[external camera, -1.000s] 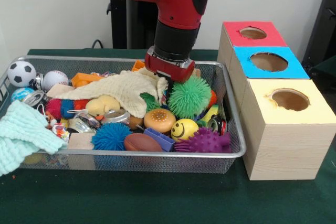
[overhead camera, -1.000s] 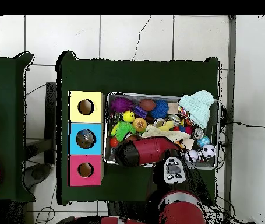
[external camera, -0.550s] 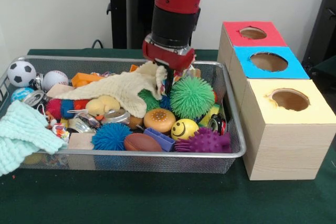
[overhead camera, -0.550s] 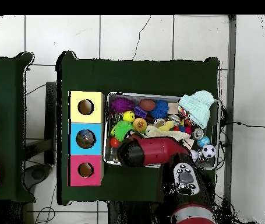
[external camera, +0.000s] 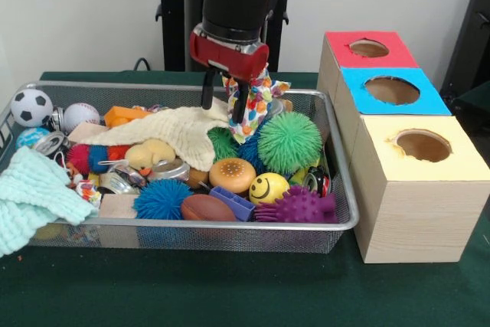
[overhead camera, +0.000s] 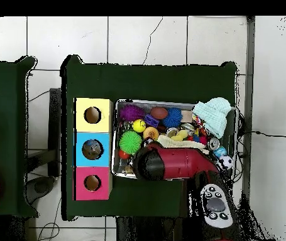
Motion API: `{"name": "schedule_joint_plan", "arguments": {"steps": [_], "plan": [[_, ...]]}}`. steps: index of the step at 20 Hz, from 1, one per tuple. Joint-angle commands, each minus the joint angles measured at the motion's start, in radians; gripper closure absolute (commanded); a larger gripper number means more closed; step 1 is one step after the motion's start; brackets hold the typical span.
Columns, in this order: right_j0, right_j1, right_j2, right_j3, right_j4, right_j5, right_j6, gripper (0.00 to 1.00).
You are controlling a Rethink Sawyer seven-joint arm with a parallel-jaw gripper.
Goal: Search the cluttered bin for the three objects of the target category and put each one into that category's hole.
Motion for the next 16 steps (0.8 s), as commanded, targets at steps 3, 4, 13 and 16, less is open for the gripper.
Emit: {"name": "schedule_joint_plan", "arguments": {"steps": [3, 4, 13, 16], "plan": [[-0.009, -0.139, 0.099, 0.077, 0.039, 0.158, -0.085, 0.00], [-0.013, -0.158, 0.100, 0.078, 0.036, 0.161, -0.095, 0.00], [0.039, -0.294, -0.029, 0.088, -0.108, 0.100, -0.099, 0.00], [0.115, -0.213, -0.149, 0.015, -0.232, 0.034, -0.003, 0.00]]}}
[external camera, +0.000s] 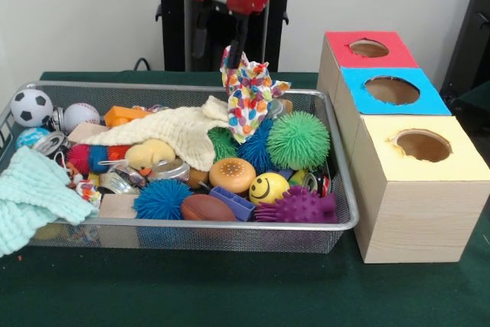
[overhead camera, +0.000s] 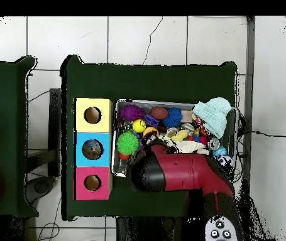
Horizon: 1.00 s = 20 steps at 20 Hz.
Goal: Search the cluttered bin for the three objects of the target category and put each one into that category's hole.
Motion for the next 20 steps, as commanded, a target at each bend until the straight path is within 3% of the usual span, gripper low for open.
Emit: {"name": "schedule_joint_plan", "arguments": {"steps": [1, 5, 10, 12, 16, 20], "plan": [[0.126, 0.046, -0.184, -0.053, -0.240, -0.018, 0.046, 0.00], [0.140, 0.154, -0.236, -0.126, -0.299, -0.114, 0.088, 0.00], [0.131, 0.238, -0.255, -0.166, -0.309, -0.191, 0.102, 0.00], [0.161, 0.289, -0.300, -0.195, -0.313, -0.236, 0.135, 0.00], [0.211, 0.398, -0.394, -0.245, -0.283, -0.336, 0.172, 0.00], [0.232, 0.494, -0.469, -0.291, -0.235, -0.431, 0.150, 0.00]]}}
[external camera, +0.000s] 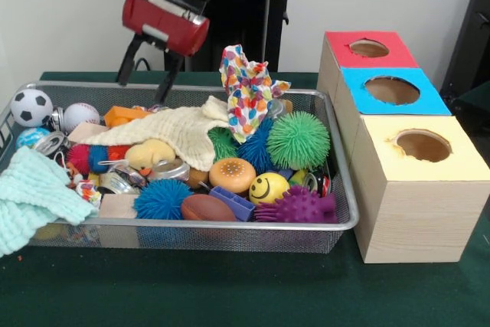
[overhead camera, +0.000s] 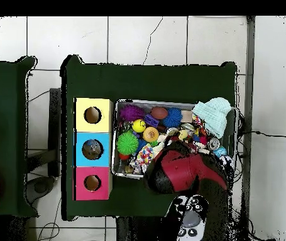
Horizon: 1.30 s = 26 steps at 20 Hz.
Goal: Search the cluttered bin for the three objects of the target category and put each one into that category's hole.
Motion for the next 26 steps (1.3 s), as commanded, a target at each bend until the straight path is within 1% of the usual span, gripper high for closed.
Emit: {"name": "schedule_joint_plan", "arguments": {"steps": [1, 4, 6, 7, 9, 11, 13, 15, 18, 20, 21, 23, 24, 26], "plan": [[0.039, 0.226, -0.132, -0.121, 0.022, -0.166, 0.138, 0.00], [0.003, 0.234, -0.098, -0.139, 0.023, -0.158, 0.082, 0.00], [-0.024, 0.252, -0.070, -0.150, 0.027, -0.153, 0.063, 0.00], [-0.016, 0.277, -0.091, -0.161, 0.038, -0.175, 0.072, 0.00], [0.018, 0.329, -0.160, -0.181, 0.073, -0.232, 0.100, 0.00], [0.062, 0.391, -0.265, -0.208, 0.124, -0.316, 0.102, 0.00], [0.069, 0.418, -0.316, -0.226, 0.160, -0.364, 0.077, 0.00], [0.062, 0.433, -0.337, -0.239, 0.183, -0.407, 0.040, 0.00], [0.047, 0.449, -0.348, -0.256, 0.207, -0.449, 0.001, 0.00], [0.040, 0.476, -0.364, -0.269, 0.239, -0.498, -0.023, 0.00], [0.032, 0.487, -0.361, -0.277, 0.246, -0.517, -0.033, 0.00], [-0.001, 0.508, -0.324, -0.302, 0.237, -0.570, -0.051, 0.00], [-0.010, 0.524, -0.315, -0.313, 0.241, -0.582, -0.051, 0.00], [-0.032, 0.543, -0.278, -0.334, 0.220, -0.588, -0.040, 0.00]]}}
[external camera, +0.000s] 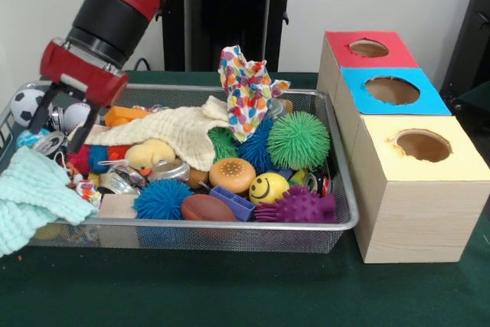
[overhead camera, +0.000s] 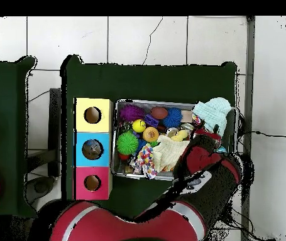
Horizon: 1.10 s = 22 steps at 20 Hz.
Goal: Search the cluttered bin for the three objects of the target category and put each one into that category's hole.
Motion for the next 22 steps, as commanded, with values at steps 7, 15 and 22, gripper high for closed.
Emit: {"name": "schedule_joint_plan", "arguments": {"steps": [7, 15, 22], "plan": [[-0.131, 0.125, 0.235, -0.199, -0.088, 0.014, 0.028, 0.00], [-0.448, 0.002, 0.765, -0.107, -0.244, 0.530, -0.216, 0.00], [-0.522, -0.017, 0.895, -0.041, -0.133, 0.799, -0.353, 0.00]]}}
